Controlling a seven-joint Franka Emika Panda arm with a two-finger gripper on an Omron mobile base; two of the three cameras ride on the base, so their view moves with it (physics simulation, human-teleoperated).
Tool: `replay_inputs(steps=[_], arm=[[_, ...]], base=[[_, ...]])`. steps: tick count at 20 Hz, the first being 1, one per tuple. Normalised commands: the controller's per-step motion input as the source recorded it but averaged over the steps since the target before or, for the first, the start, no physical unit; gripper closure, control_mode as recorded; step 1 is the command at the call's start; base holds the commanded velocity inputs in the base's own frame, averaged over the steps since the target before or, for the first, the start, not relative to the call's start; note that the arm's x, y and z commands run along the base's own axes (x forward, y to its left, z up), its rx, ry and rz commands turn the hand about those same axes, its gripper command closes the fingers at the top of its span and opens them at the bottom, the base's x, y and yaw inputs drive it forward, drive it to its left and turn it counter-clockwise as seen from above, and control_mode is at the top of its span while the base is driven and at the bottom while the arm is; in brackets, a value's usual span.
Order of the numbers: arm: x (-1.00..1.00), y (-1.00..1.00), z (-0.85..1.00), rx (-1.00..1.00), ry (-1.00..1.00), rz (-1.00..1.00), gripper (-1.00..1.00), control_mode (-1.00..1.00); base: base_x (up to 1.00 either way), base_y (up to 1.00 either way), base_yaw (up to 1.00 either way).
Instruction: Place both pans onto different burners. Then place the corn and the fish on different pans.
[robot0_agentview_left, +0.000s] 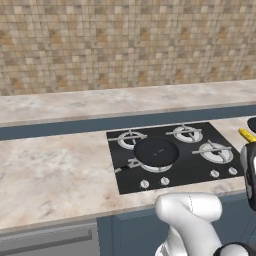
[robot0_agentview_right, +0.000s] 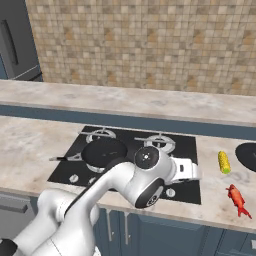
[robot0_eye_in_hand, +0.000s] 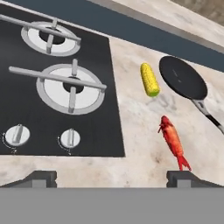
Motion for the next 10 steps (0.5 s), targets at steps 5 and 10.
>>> replay_inputs(steps=[5,10], arm=[[0.1,-0.62,-0.19,-0.06,0.1,0.0,-1.0,-1.0],[0.15,-0.6,-0.11,-0.02,0.06,0.01,-1.0,-1.0]], base=[[0.0,0.0,0.0],[0.0,0.0,0.0]])
